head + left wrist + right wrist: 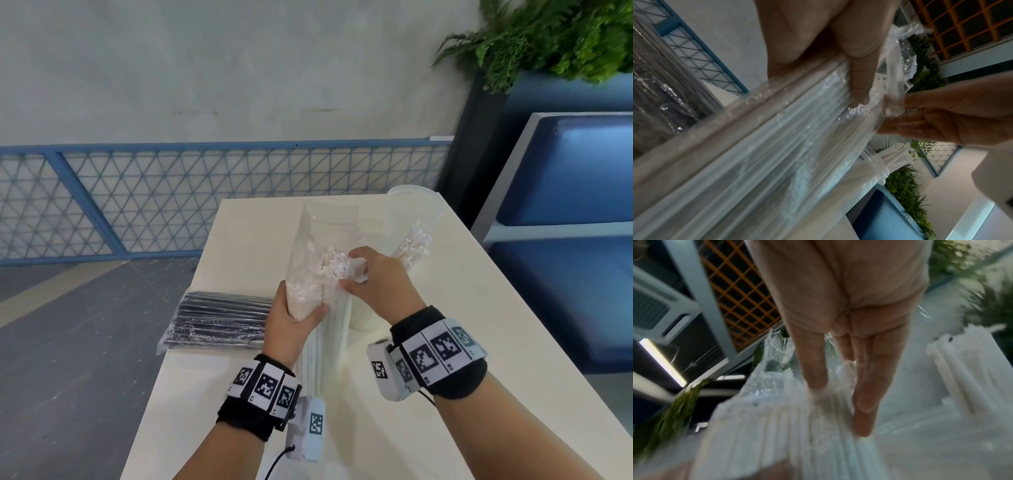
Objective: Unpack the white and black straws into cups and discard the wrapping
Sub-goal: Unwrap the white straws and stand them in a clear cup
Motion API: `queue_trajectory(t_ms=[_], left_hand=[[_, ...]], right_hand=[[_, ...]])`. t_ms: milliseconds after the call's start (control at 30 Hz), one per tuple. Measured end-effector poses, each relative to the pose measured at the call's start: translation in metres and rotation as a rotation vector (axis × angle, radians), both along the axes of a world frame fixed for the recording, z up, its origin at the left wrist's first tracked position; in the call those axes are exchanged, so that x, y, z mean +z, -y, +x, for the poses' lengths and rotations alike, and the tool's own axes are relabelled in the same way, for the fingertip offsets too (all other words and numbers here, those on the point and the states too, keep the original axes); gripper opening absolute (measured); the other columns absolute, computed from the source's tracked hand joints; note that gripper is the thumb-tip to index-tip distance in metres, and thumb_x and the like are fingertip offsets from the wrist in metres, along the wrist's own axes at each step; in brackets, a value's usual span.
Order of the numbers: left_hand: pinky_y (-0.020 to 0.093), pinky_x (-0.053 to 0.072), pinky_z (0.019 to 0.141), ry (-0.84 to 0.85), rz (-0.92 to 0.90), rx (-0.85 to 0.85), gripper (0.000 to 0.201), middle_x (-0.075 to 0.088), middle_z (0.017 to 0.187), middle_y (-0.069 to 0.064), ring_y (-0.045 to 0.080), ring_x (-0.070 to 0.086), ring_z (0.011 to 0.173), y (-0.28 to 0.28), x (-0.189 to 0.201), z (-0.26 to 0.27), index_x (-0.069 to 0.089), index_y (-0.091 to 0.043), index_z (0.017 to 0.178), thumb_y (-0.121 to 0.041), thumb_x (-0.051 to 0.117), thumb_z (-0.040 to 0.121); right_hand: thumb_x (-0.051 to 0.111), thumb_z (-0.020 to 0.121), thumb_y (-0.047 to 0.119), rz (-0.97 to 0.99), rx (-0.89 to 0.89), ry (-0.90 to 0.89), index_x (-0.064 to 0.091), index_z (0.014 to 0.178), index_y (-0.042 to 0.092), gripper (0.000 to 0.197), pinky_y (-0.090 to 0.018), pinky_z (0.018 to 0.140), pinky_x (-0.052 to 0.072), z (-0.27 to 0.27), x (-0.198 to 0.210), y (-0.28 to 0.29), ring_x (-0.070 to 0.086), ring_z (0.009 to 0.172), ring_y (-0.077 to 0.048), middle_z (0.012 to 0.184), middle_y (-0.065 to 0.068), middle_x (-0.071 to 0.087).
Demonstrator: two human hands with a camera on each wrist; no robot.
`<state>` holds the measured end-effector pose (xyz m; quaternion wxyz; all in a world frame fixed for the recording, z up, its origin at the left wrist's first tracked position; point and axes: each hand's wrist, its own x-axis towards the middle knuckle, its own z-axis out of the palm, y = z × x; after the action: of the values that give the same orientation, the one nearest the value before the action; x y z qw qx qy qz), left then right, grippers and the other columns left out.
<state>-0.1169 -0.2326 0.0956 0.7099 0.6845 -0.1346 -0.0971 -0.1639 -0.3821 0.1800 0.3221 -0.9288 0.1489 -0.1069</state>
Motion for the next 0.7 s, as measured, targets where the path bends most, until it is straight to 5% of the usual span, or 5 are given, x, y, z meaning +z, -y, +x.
queue_trajectory(t_ms=[133,233,333,467,700], left_hand=[[0.042,0.053,0.090,0.009,0.001,-0.030,0.061,0.066,0.107,-0.003,0.017,0.063,0.102,-0.003,-0.001,0.001,0.052,-0.032,0.107,-0.035,0.082,0.053],[0.040,0.053,0.089,0.020,0.008,-0.046,0.064,0.064,0.108,-0.003,0.016,0.062,0.102,-0.002,-0.001,0.001,0.050,-0.026,0.111,-0.036,0.080,0.056],[0.034,0.052,0.088,0.004,-0.006,-0.046,0.054,0.066,0.108,-0.006,0.014,0.062,0.103,-0.001,-0.001,-0.001,0.052,-0.031,0.109,-0.026,0.079,0.063],[0.031,0.050,0.092,-0.037,-0.060,-0.088,0.061,0.066,0.114,-0.004,0.010,0.063,0.106,-0.004,-0.001,0.001,0.052,-0.030,0.117,-0.020,0.080,0.063],[0.021,0.053,0.076,-0.071,-0.128,-0.089,0.068,0.062,0.115,0.003,0.012,0.062,0.104,-0.012,-0.001,0.006,0.048,-0.027,0.113,-0.005,0.084,0.059]], right_hand=[[0.065,0.081,0.002,0.212,0.058,-0.018,0.052,0.127,0.014,0.050,-0.008,0.069,0.045,0.000,-0.003,0.001,0.057,0.067,-0.009,0.105,-0.009,0.065],[0.057,0.082,0.000,0.028,0.063,-0.039,0.046,0.134,0.014,0.055,-0.012,0.074,0.038,-0.002,-0.004,-0.001,0.051,0.070,-0.012,0.118,-0.011,0.051],[0.059,0.088,0.017,-0.072,0.091,-0.085,0.036,0.140,0.015,0.056,-0.014,0.084,0.034,-0.001,0.000,-0.004,0.057,0.095,-0.023,0.133,-0.011,0.035],[0.060,0.086,0.040,0.101,0.089,-0.110,0.039,0.138,0.014,0.062,-0.029,0.096,0.039,0.006,-0.001,-0.002,0.052,0.113,-0.024,0.127,-0.010,0.051],[0.072,0.078,0.030,0.208,0.259,-0.076,0.052,0.129,0.027,0.055,-0.023,0.089,0.048,0.006,-0.006,0.000,0.058,0.091,-0.015,0.119,-0.002,0.048]])
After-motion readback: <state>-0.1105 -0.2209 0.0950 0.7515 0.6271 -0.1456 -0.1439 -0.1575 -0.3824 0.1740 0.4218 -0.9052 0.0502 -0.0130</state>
